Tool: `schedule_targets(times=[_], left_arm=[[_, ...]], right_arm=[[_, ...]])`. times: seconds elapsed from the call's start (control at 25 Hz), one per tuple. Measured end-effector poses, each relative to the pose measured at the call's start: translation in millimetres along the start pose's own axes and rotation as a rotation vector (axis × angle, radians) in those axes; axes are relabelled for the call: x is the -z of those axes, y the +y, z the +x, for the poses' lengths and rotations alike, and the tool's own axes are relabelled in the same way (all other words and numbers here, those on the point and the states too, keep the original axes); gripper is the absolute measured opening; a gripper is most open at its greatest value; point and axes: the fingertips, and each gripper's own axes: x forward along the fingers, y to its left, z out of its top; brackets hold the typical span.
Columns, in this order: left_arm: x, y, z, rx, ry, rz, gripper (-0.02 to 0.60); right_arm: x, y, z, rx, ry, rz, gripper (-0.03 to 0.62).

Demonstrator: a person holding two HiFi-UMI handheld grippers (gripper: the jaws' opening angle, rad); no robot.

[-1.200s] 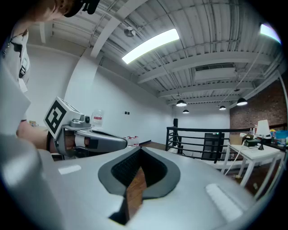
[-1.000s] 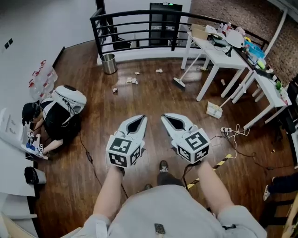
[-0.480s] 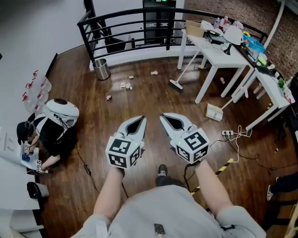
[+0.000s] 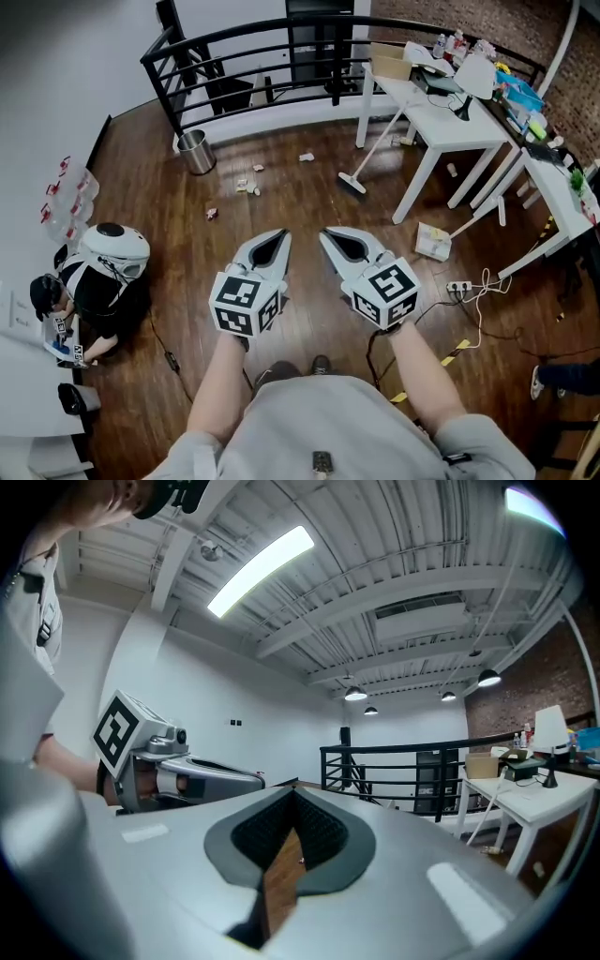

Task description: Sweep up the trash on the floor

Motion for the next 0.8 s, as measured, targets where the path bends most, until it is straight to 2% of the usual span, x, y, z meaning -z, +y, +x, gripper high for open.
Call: schedule_targets(times=[0.2,0.44,0.8], left_arm=[[-7.4,19.7,54.7,0.023,0.011,-0.011,0.006],[-16.0,50.3,141.2,0.099,0.003,-0.026,0.008],[-36.1,92.2,284.0,0.289,0.030,-0.046,0.006]], right_arm=[[-2.7,-51.5,26.6,0.019,-0.002,0.033,0.000],[0.2,-124.1,67.9,0.086,0.023,0.024,0.000],[-13.2,-252.2,126.3,0.273,0.068,0.031,0.000]])
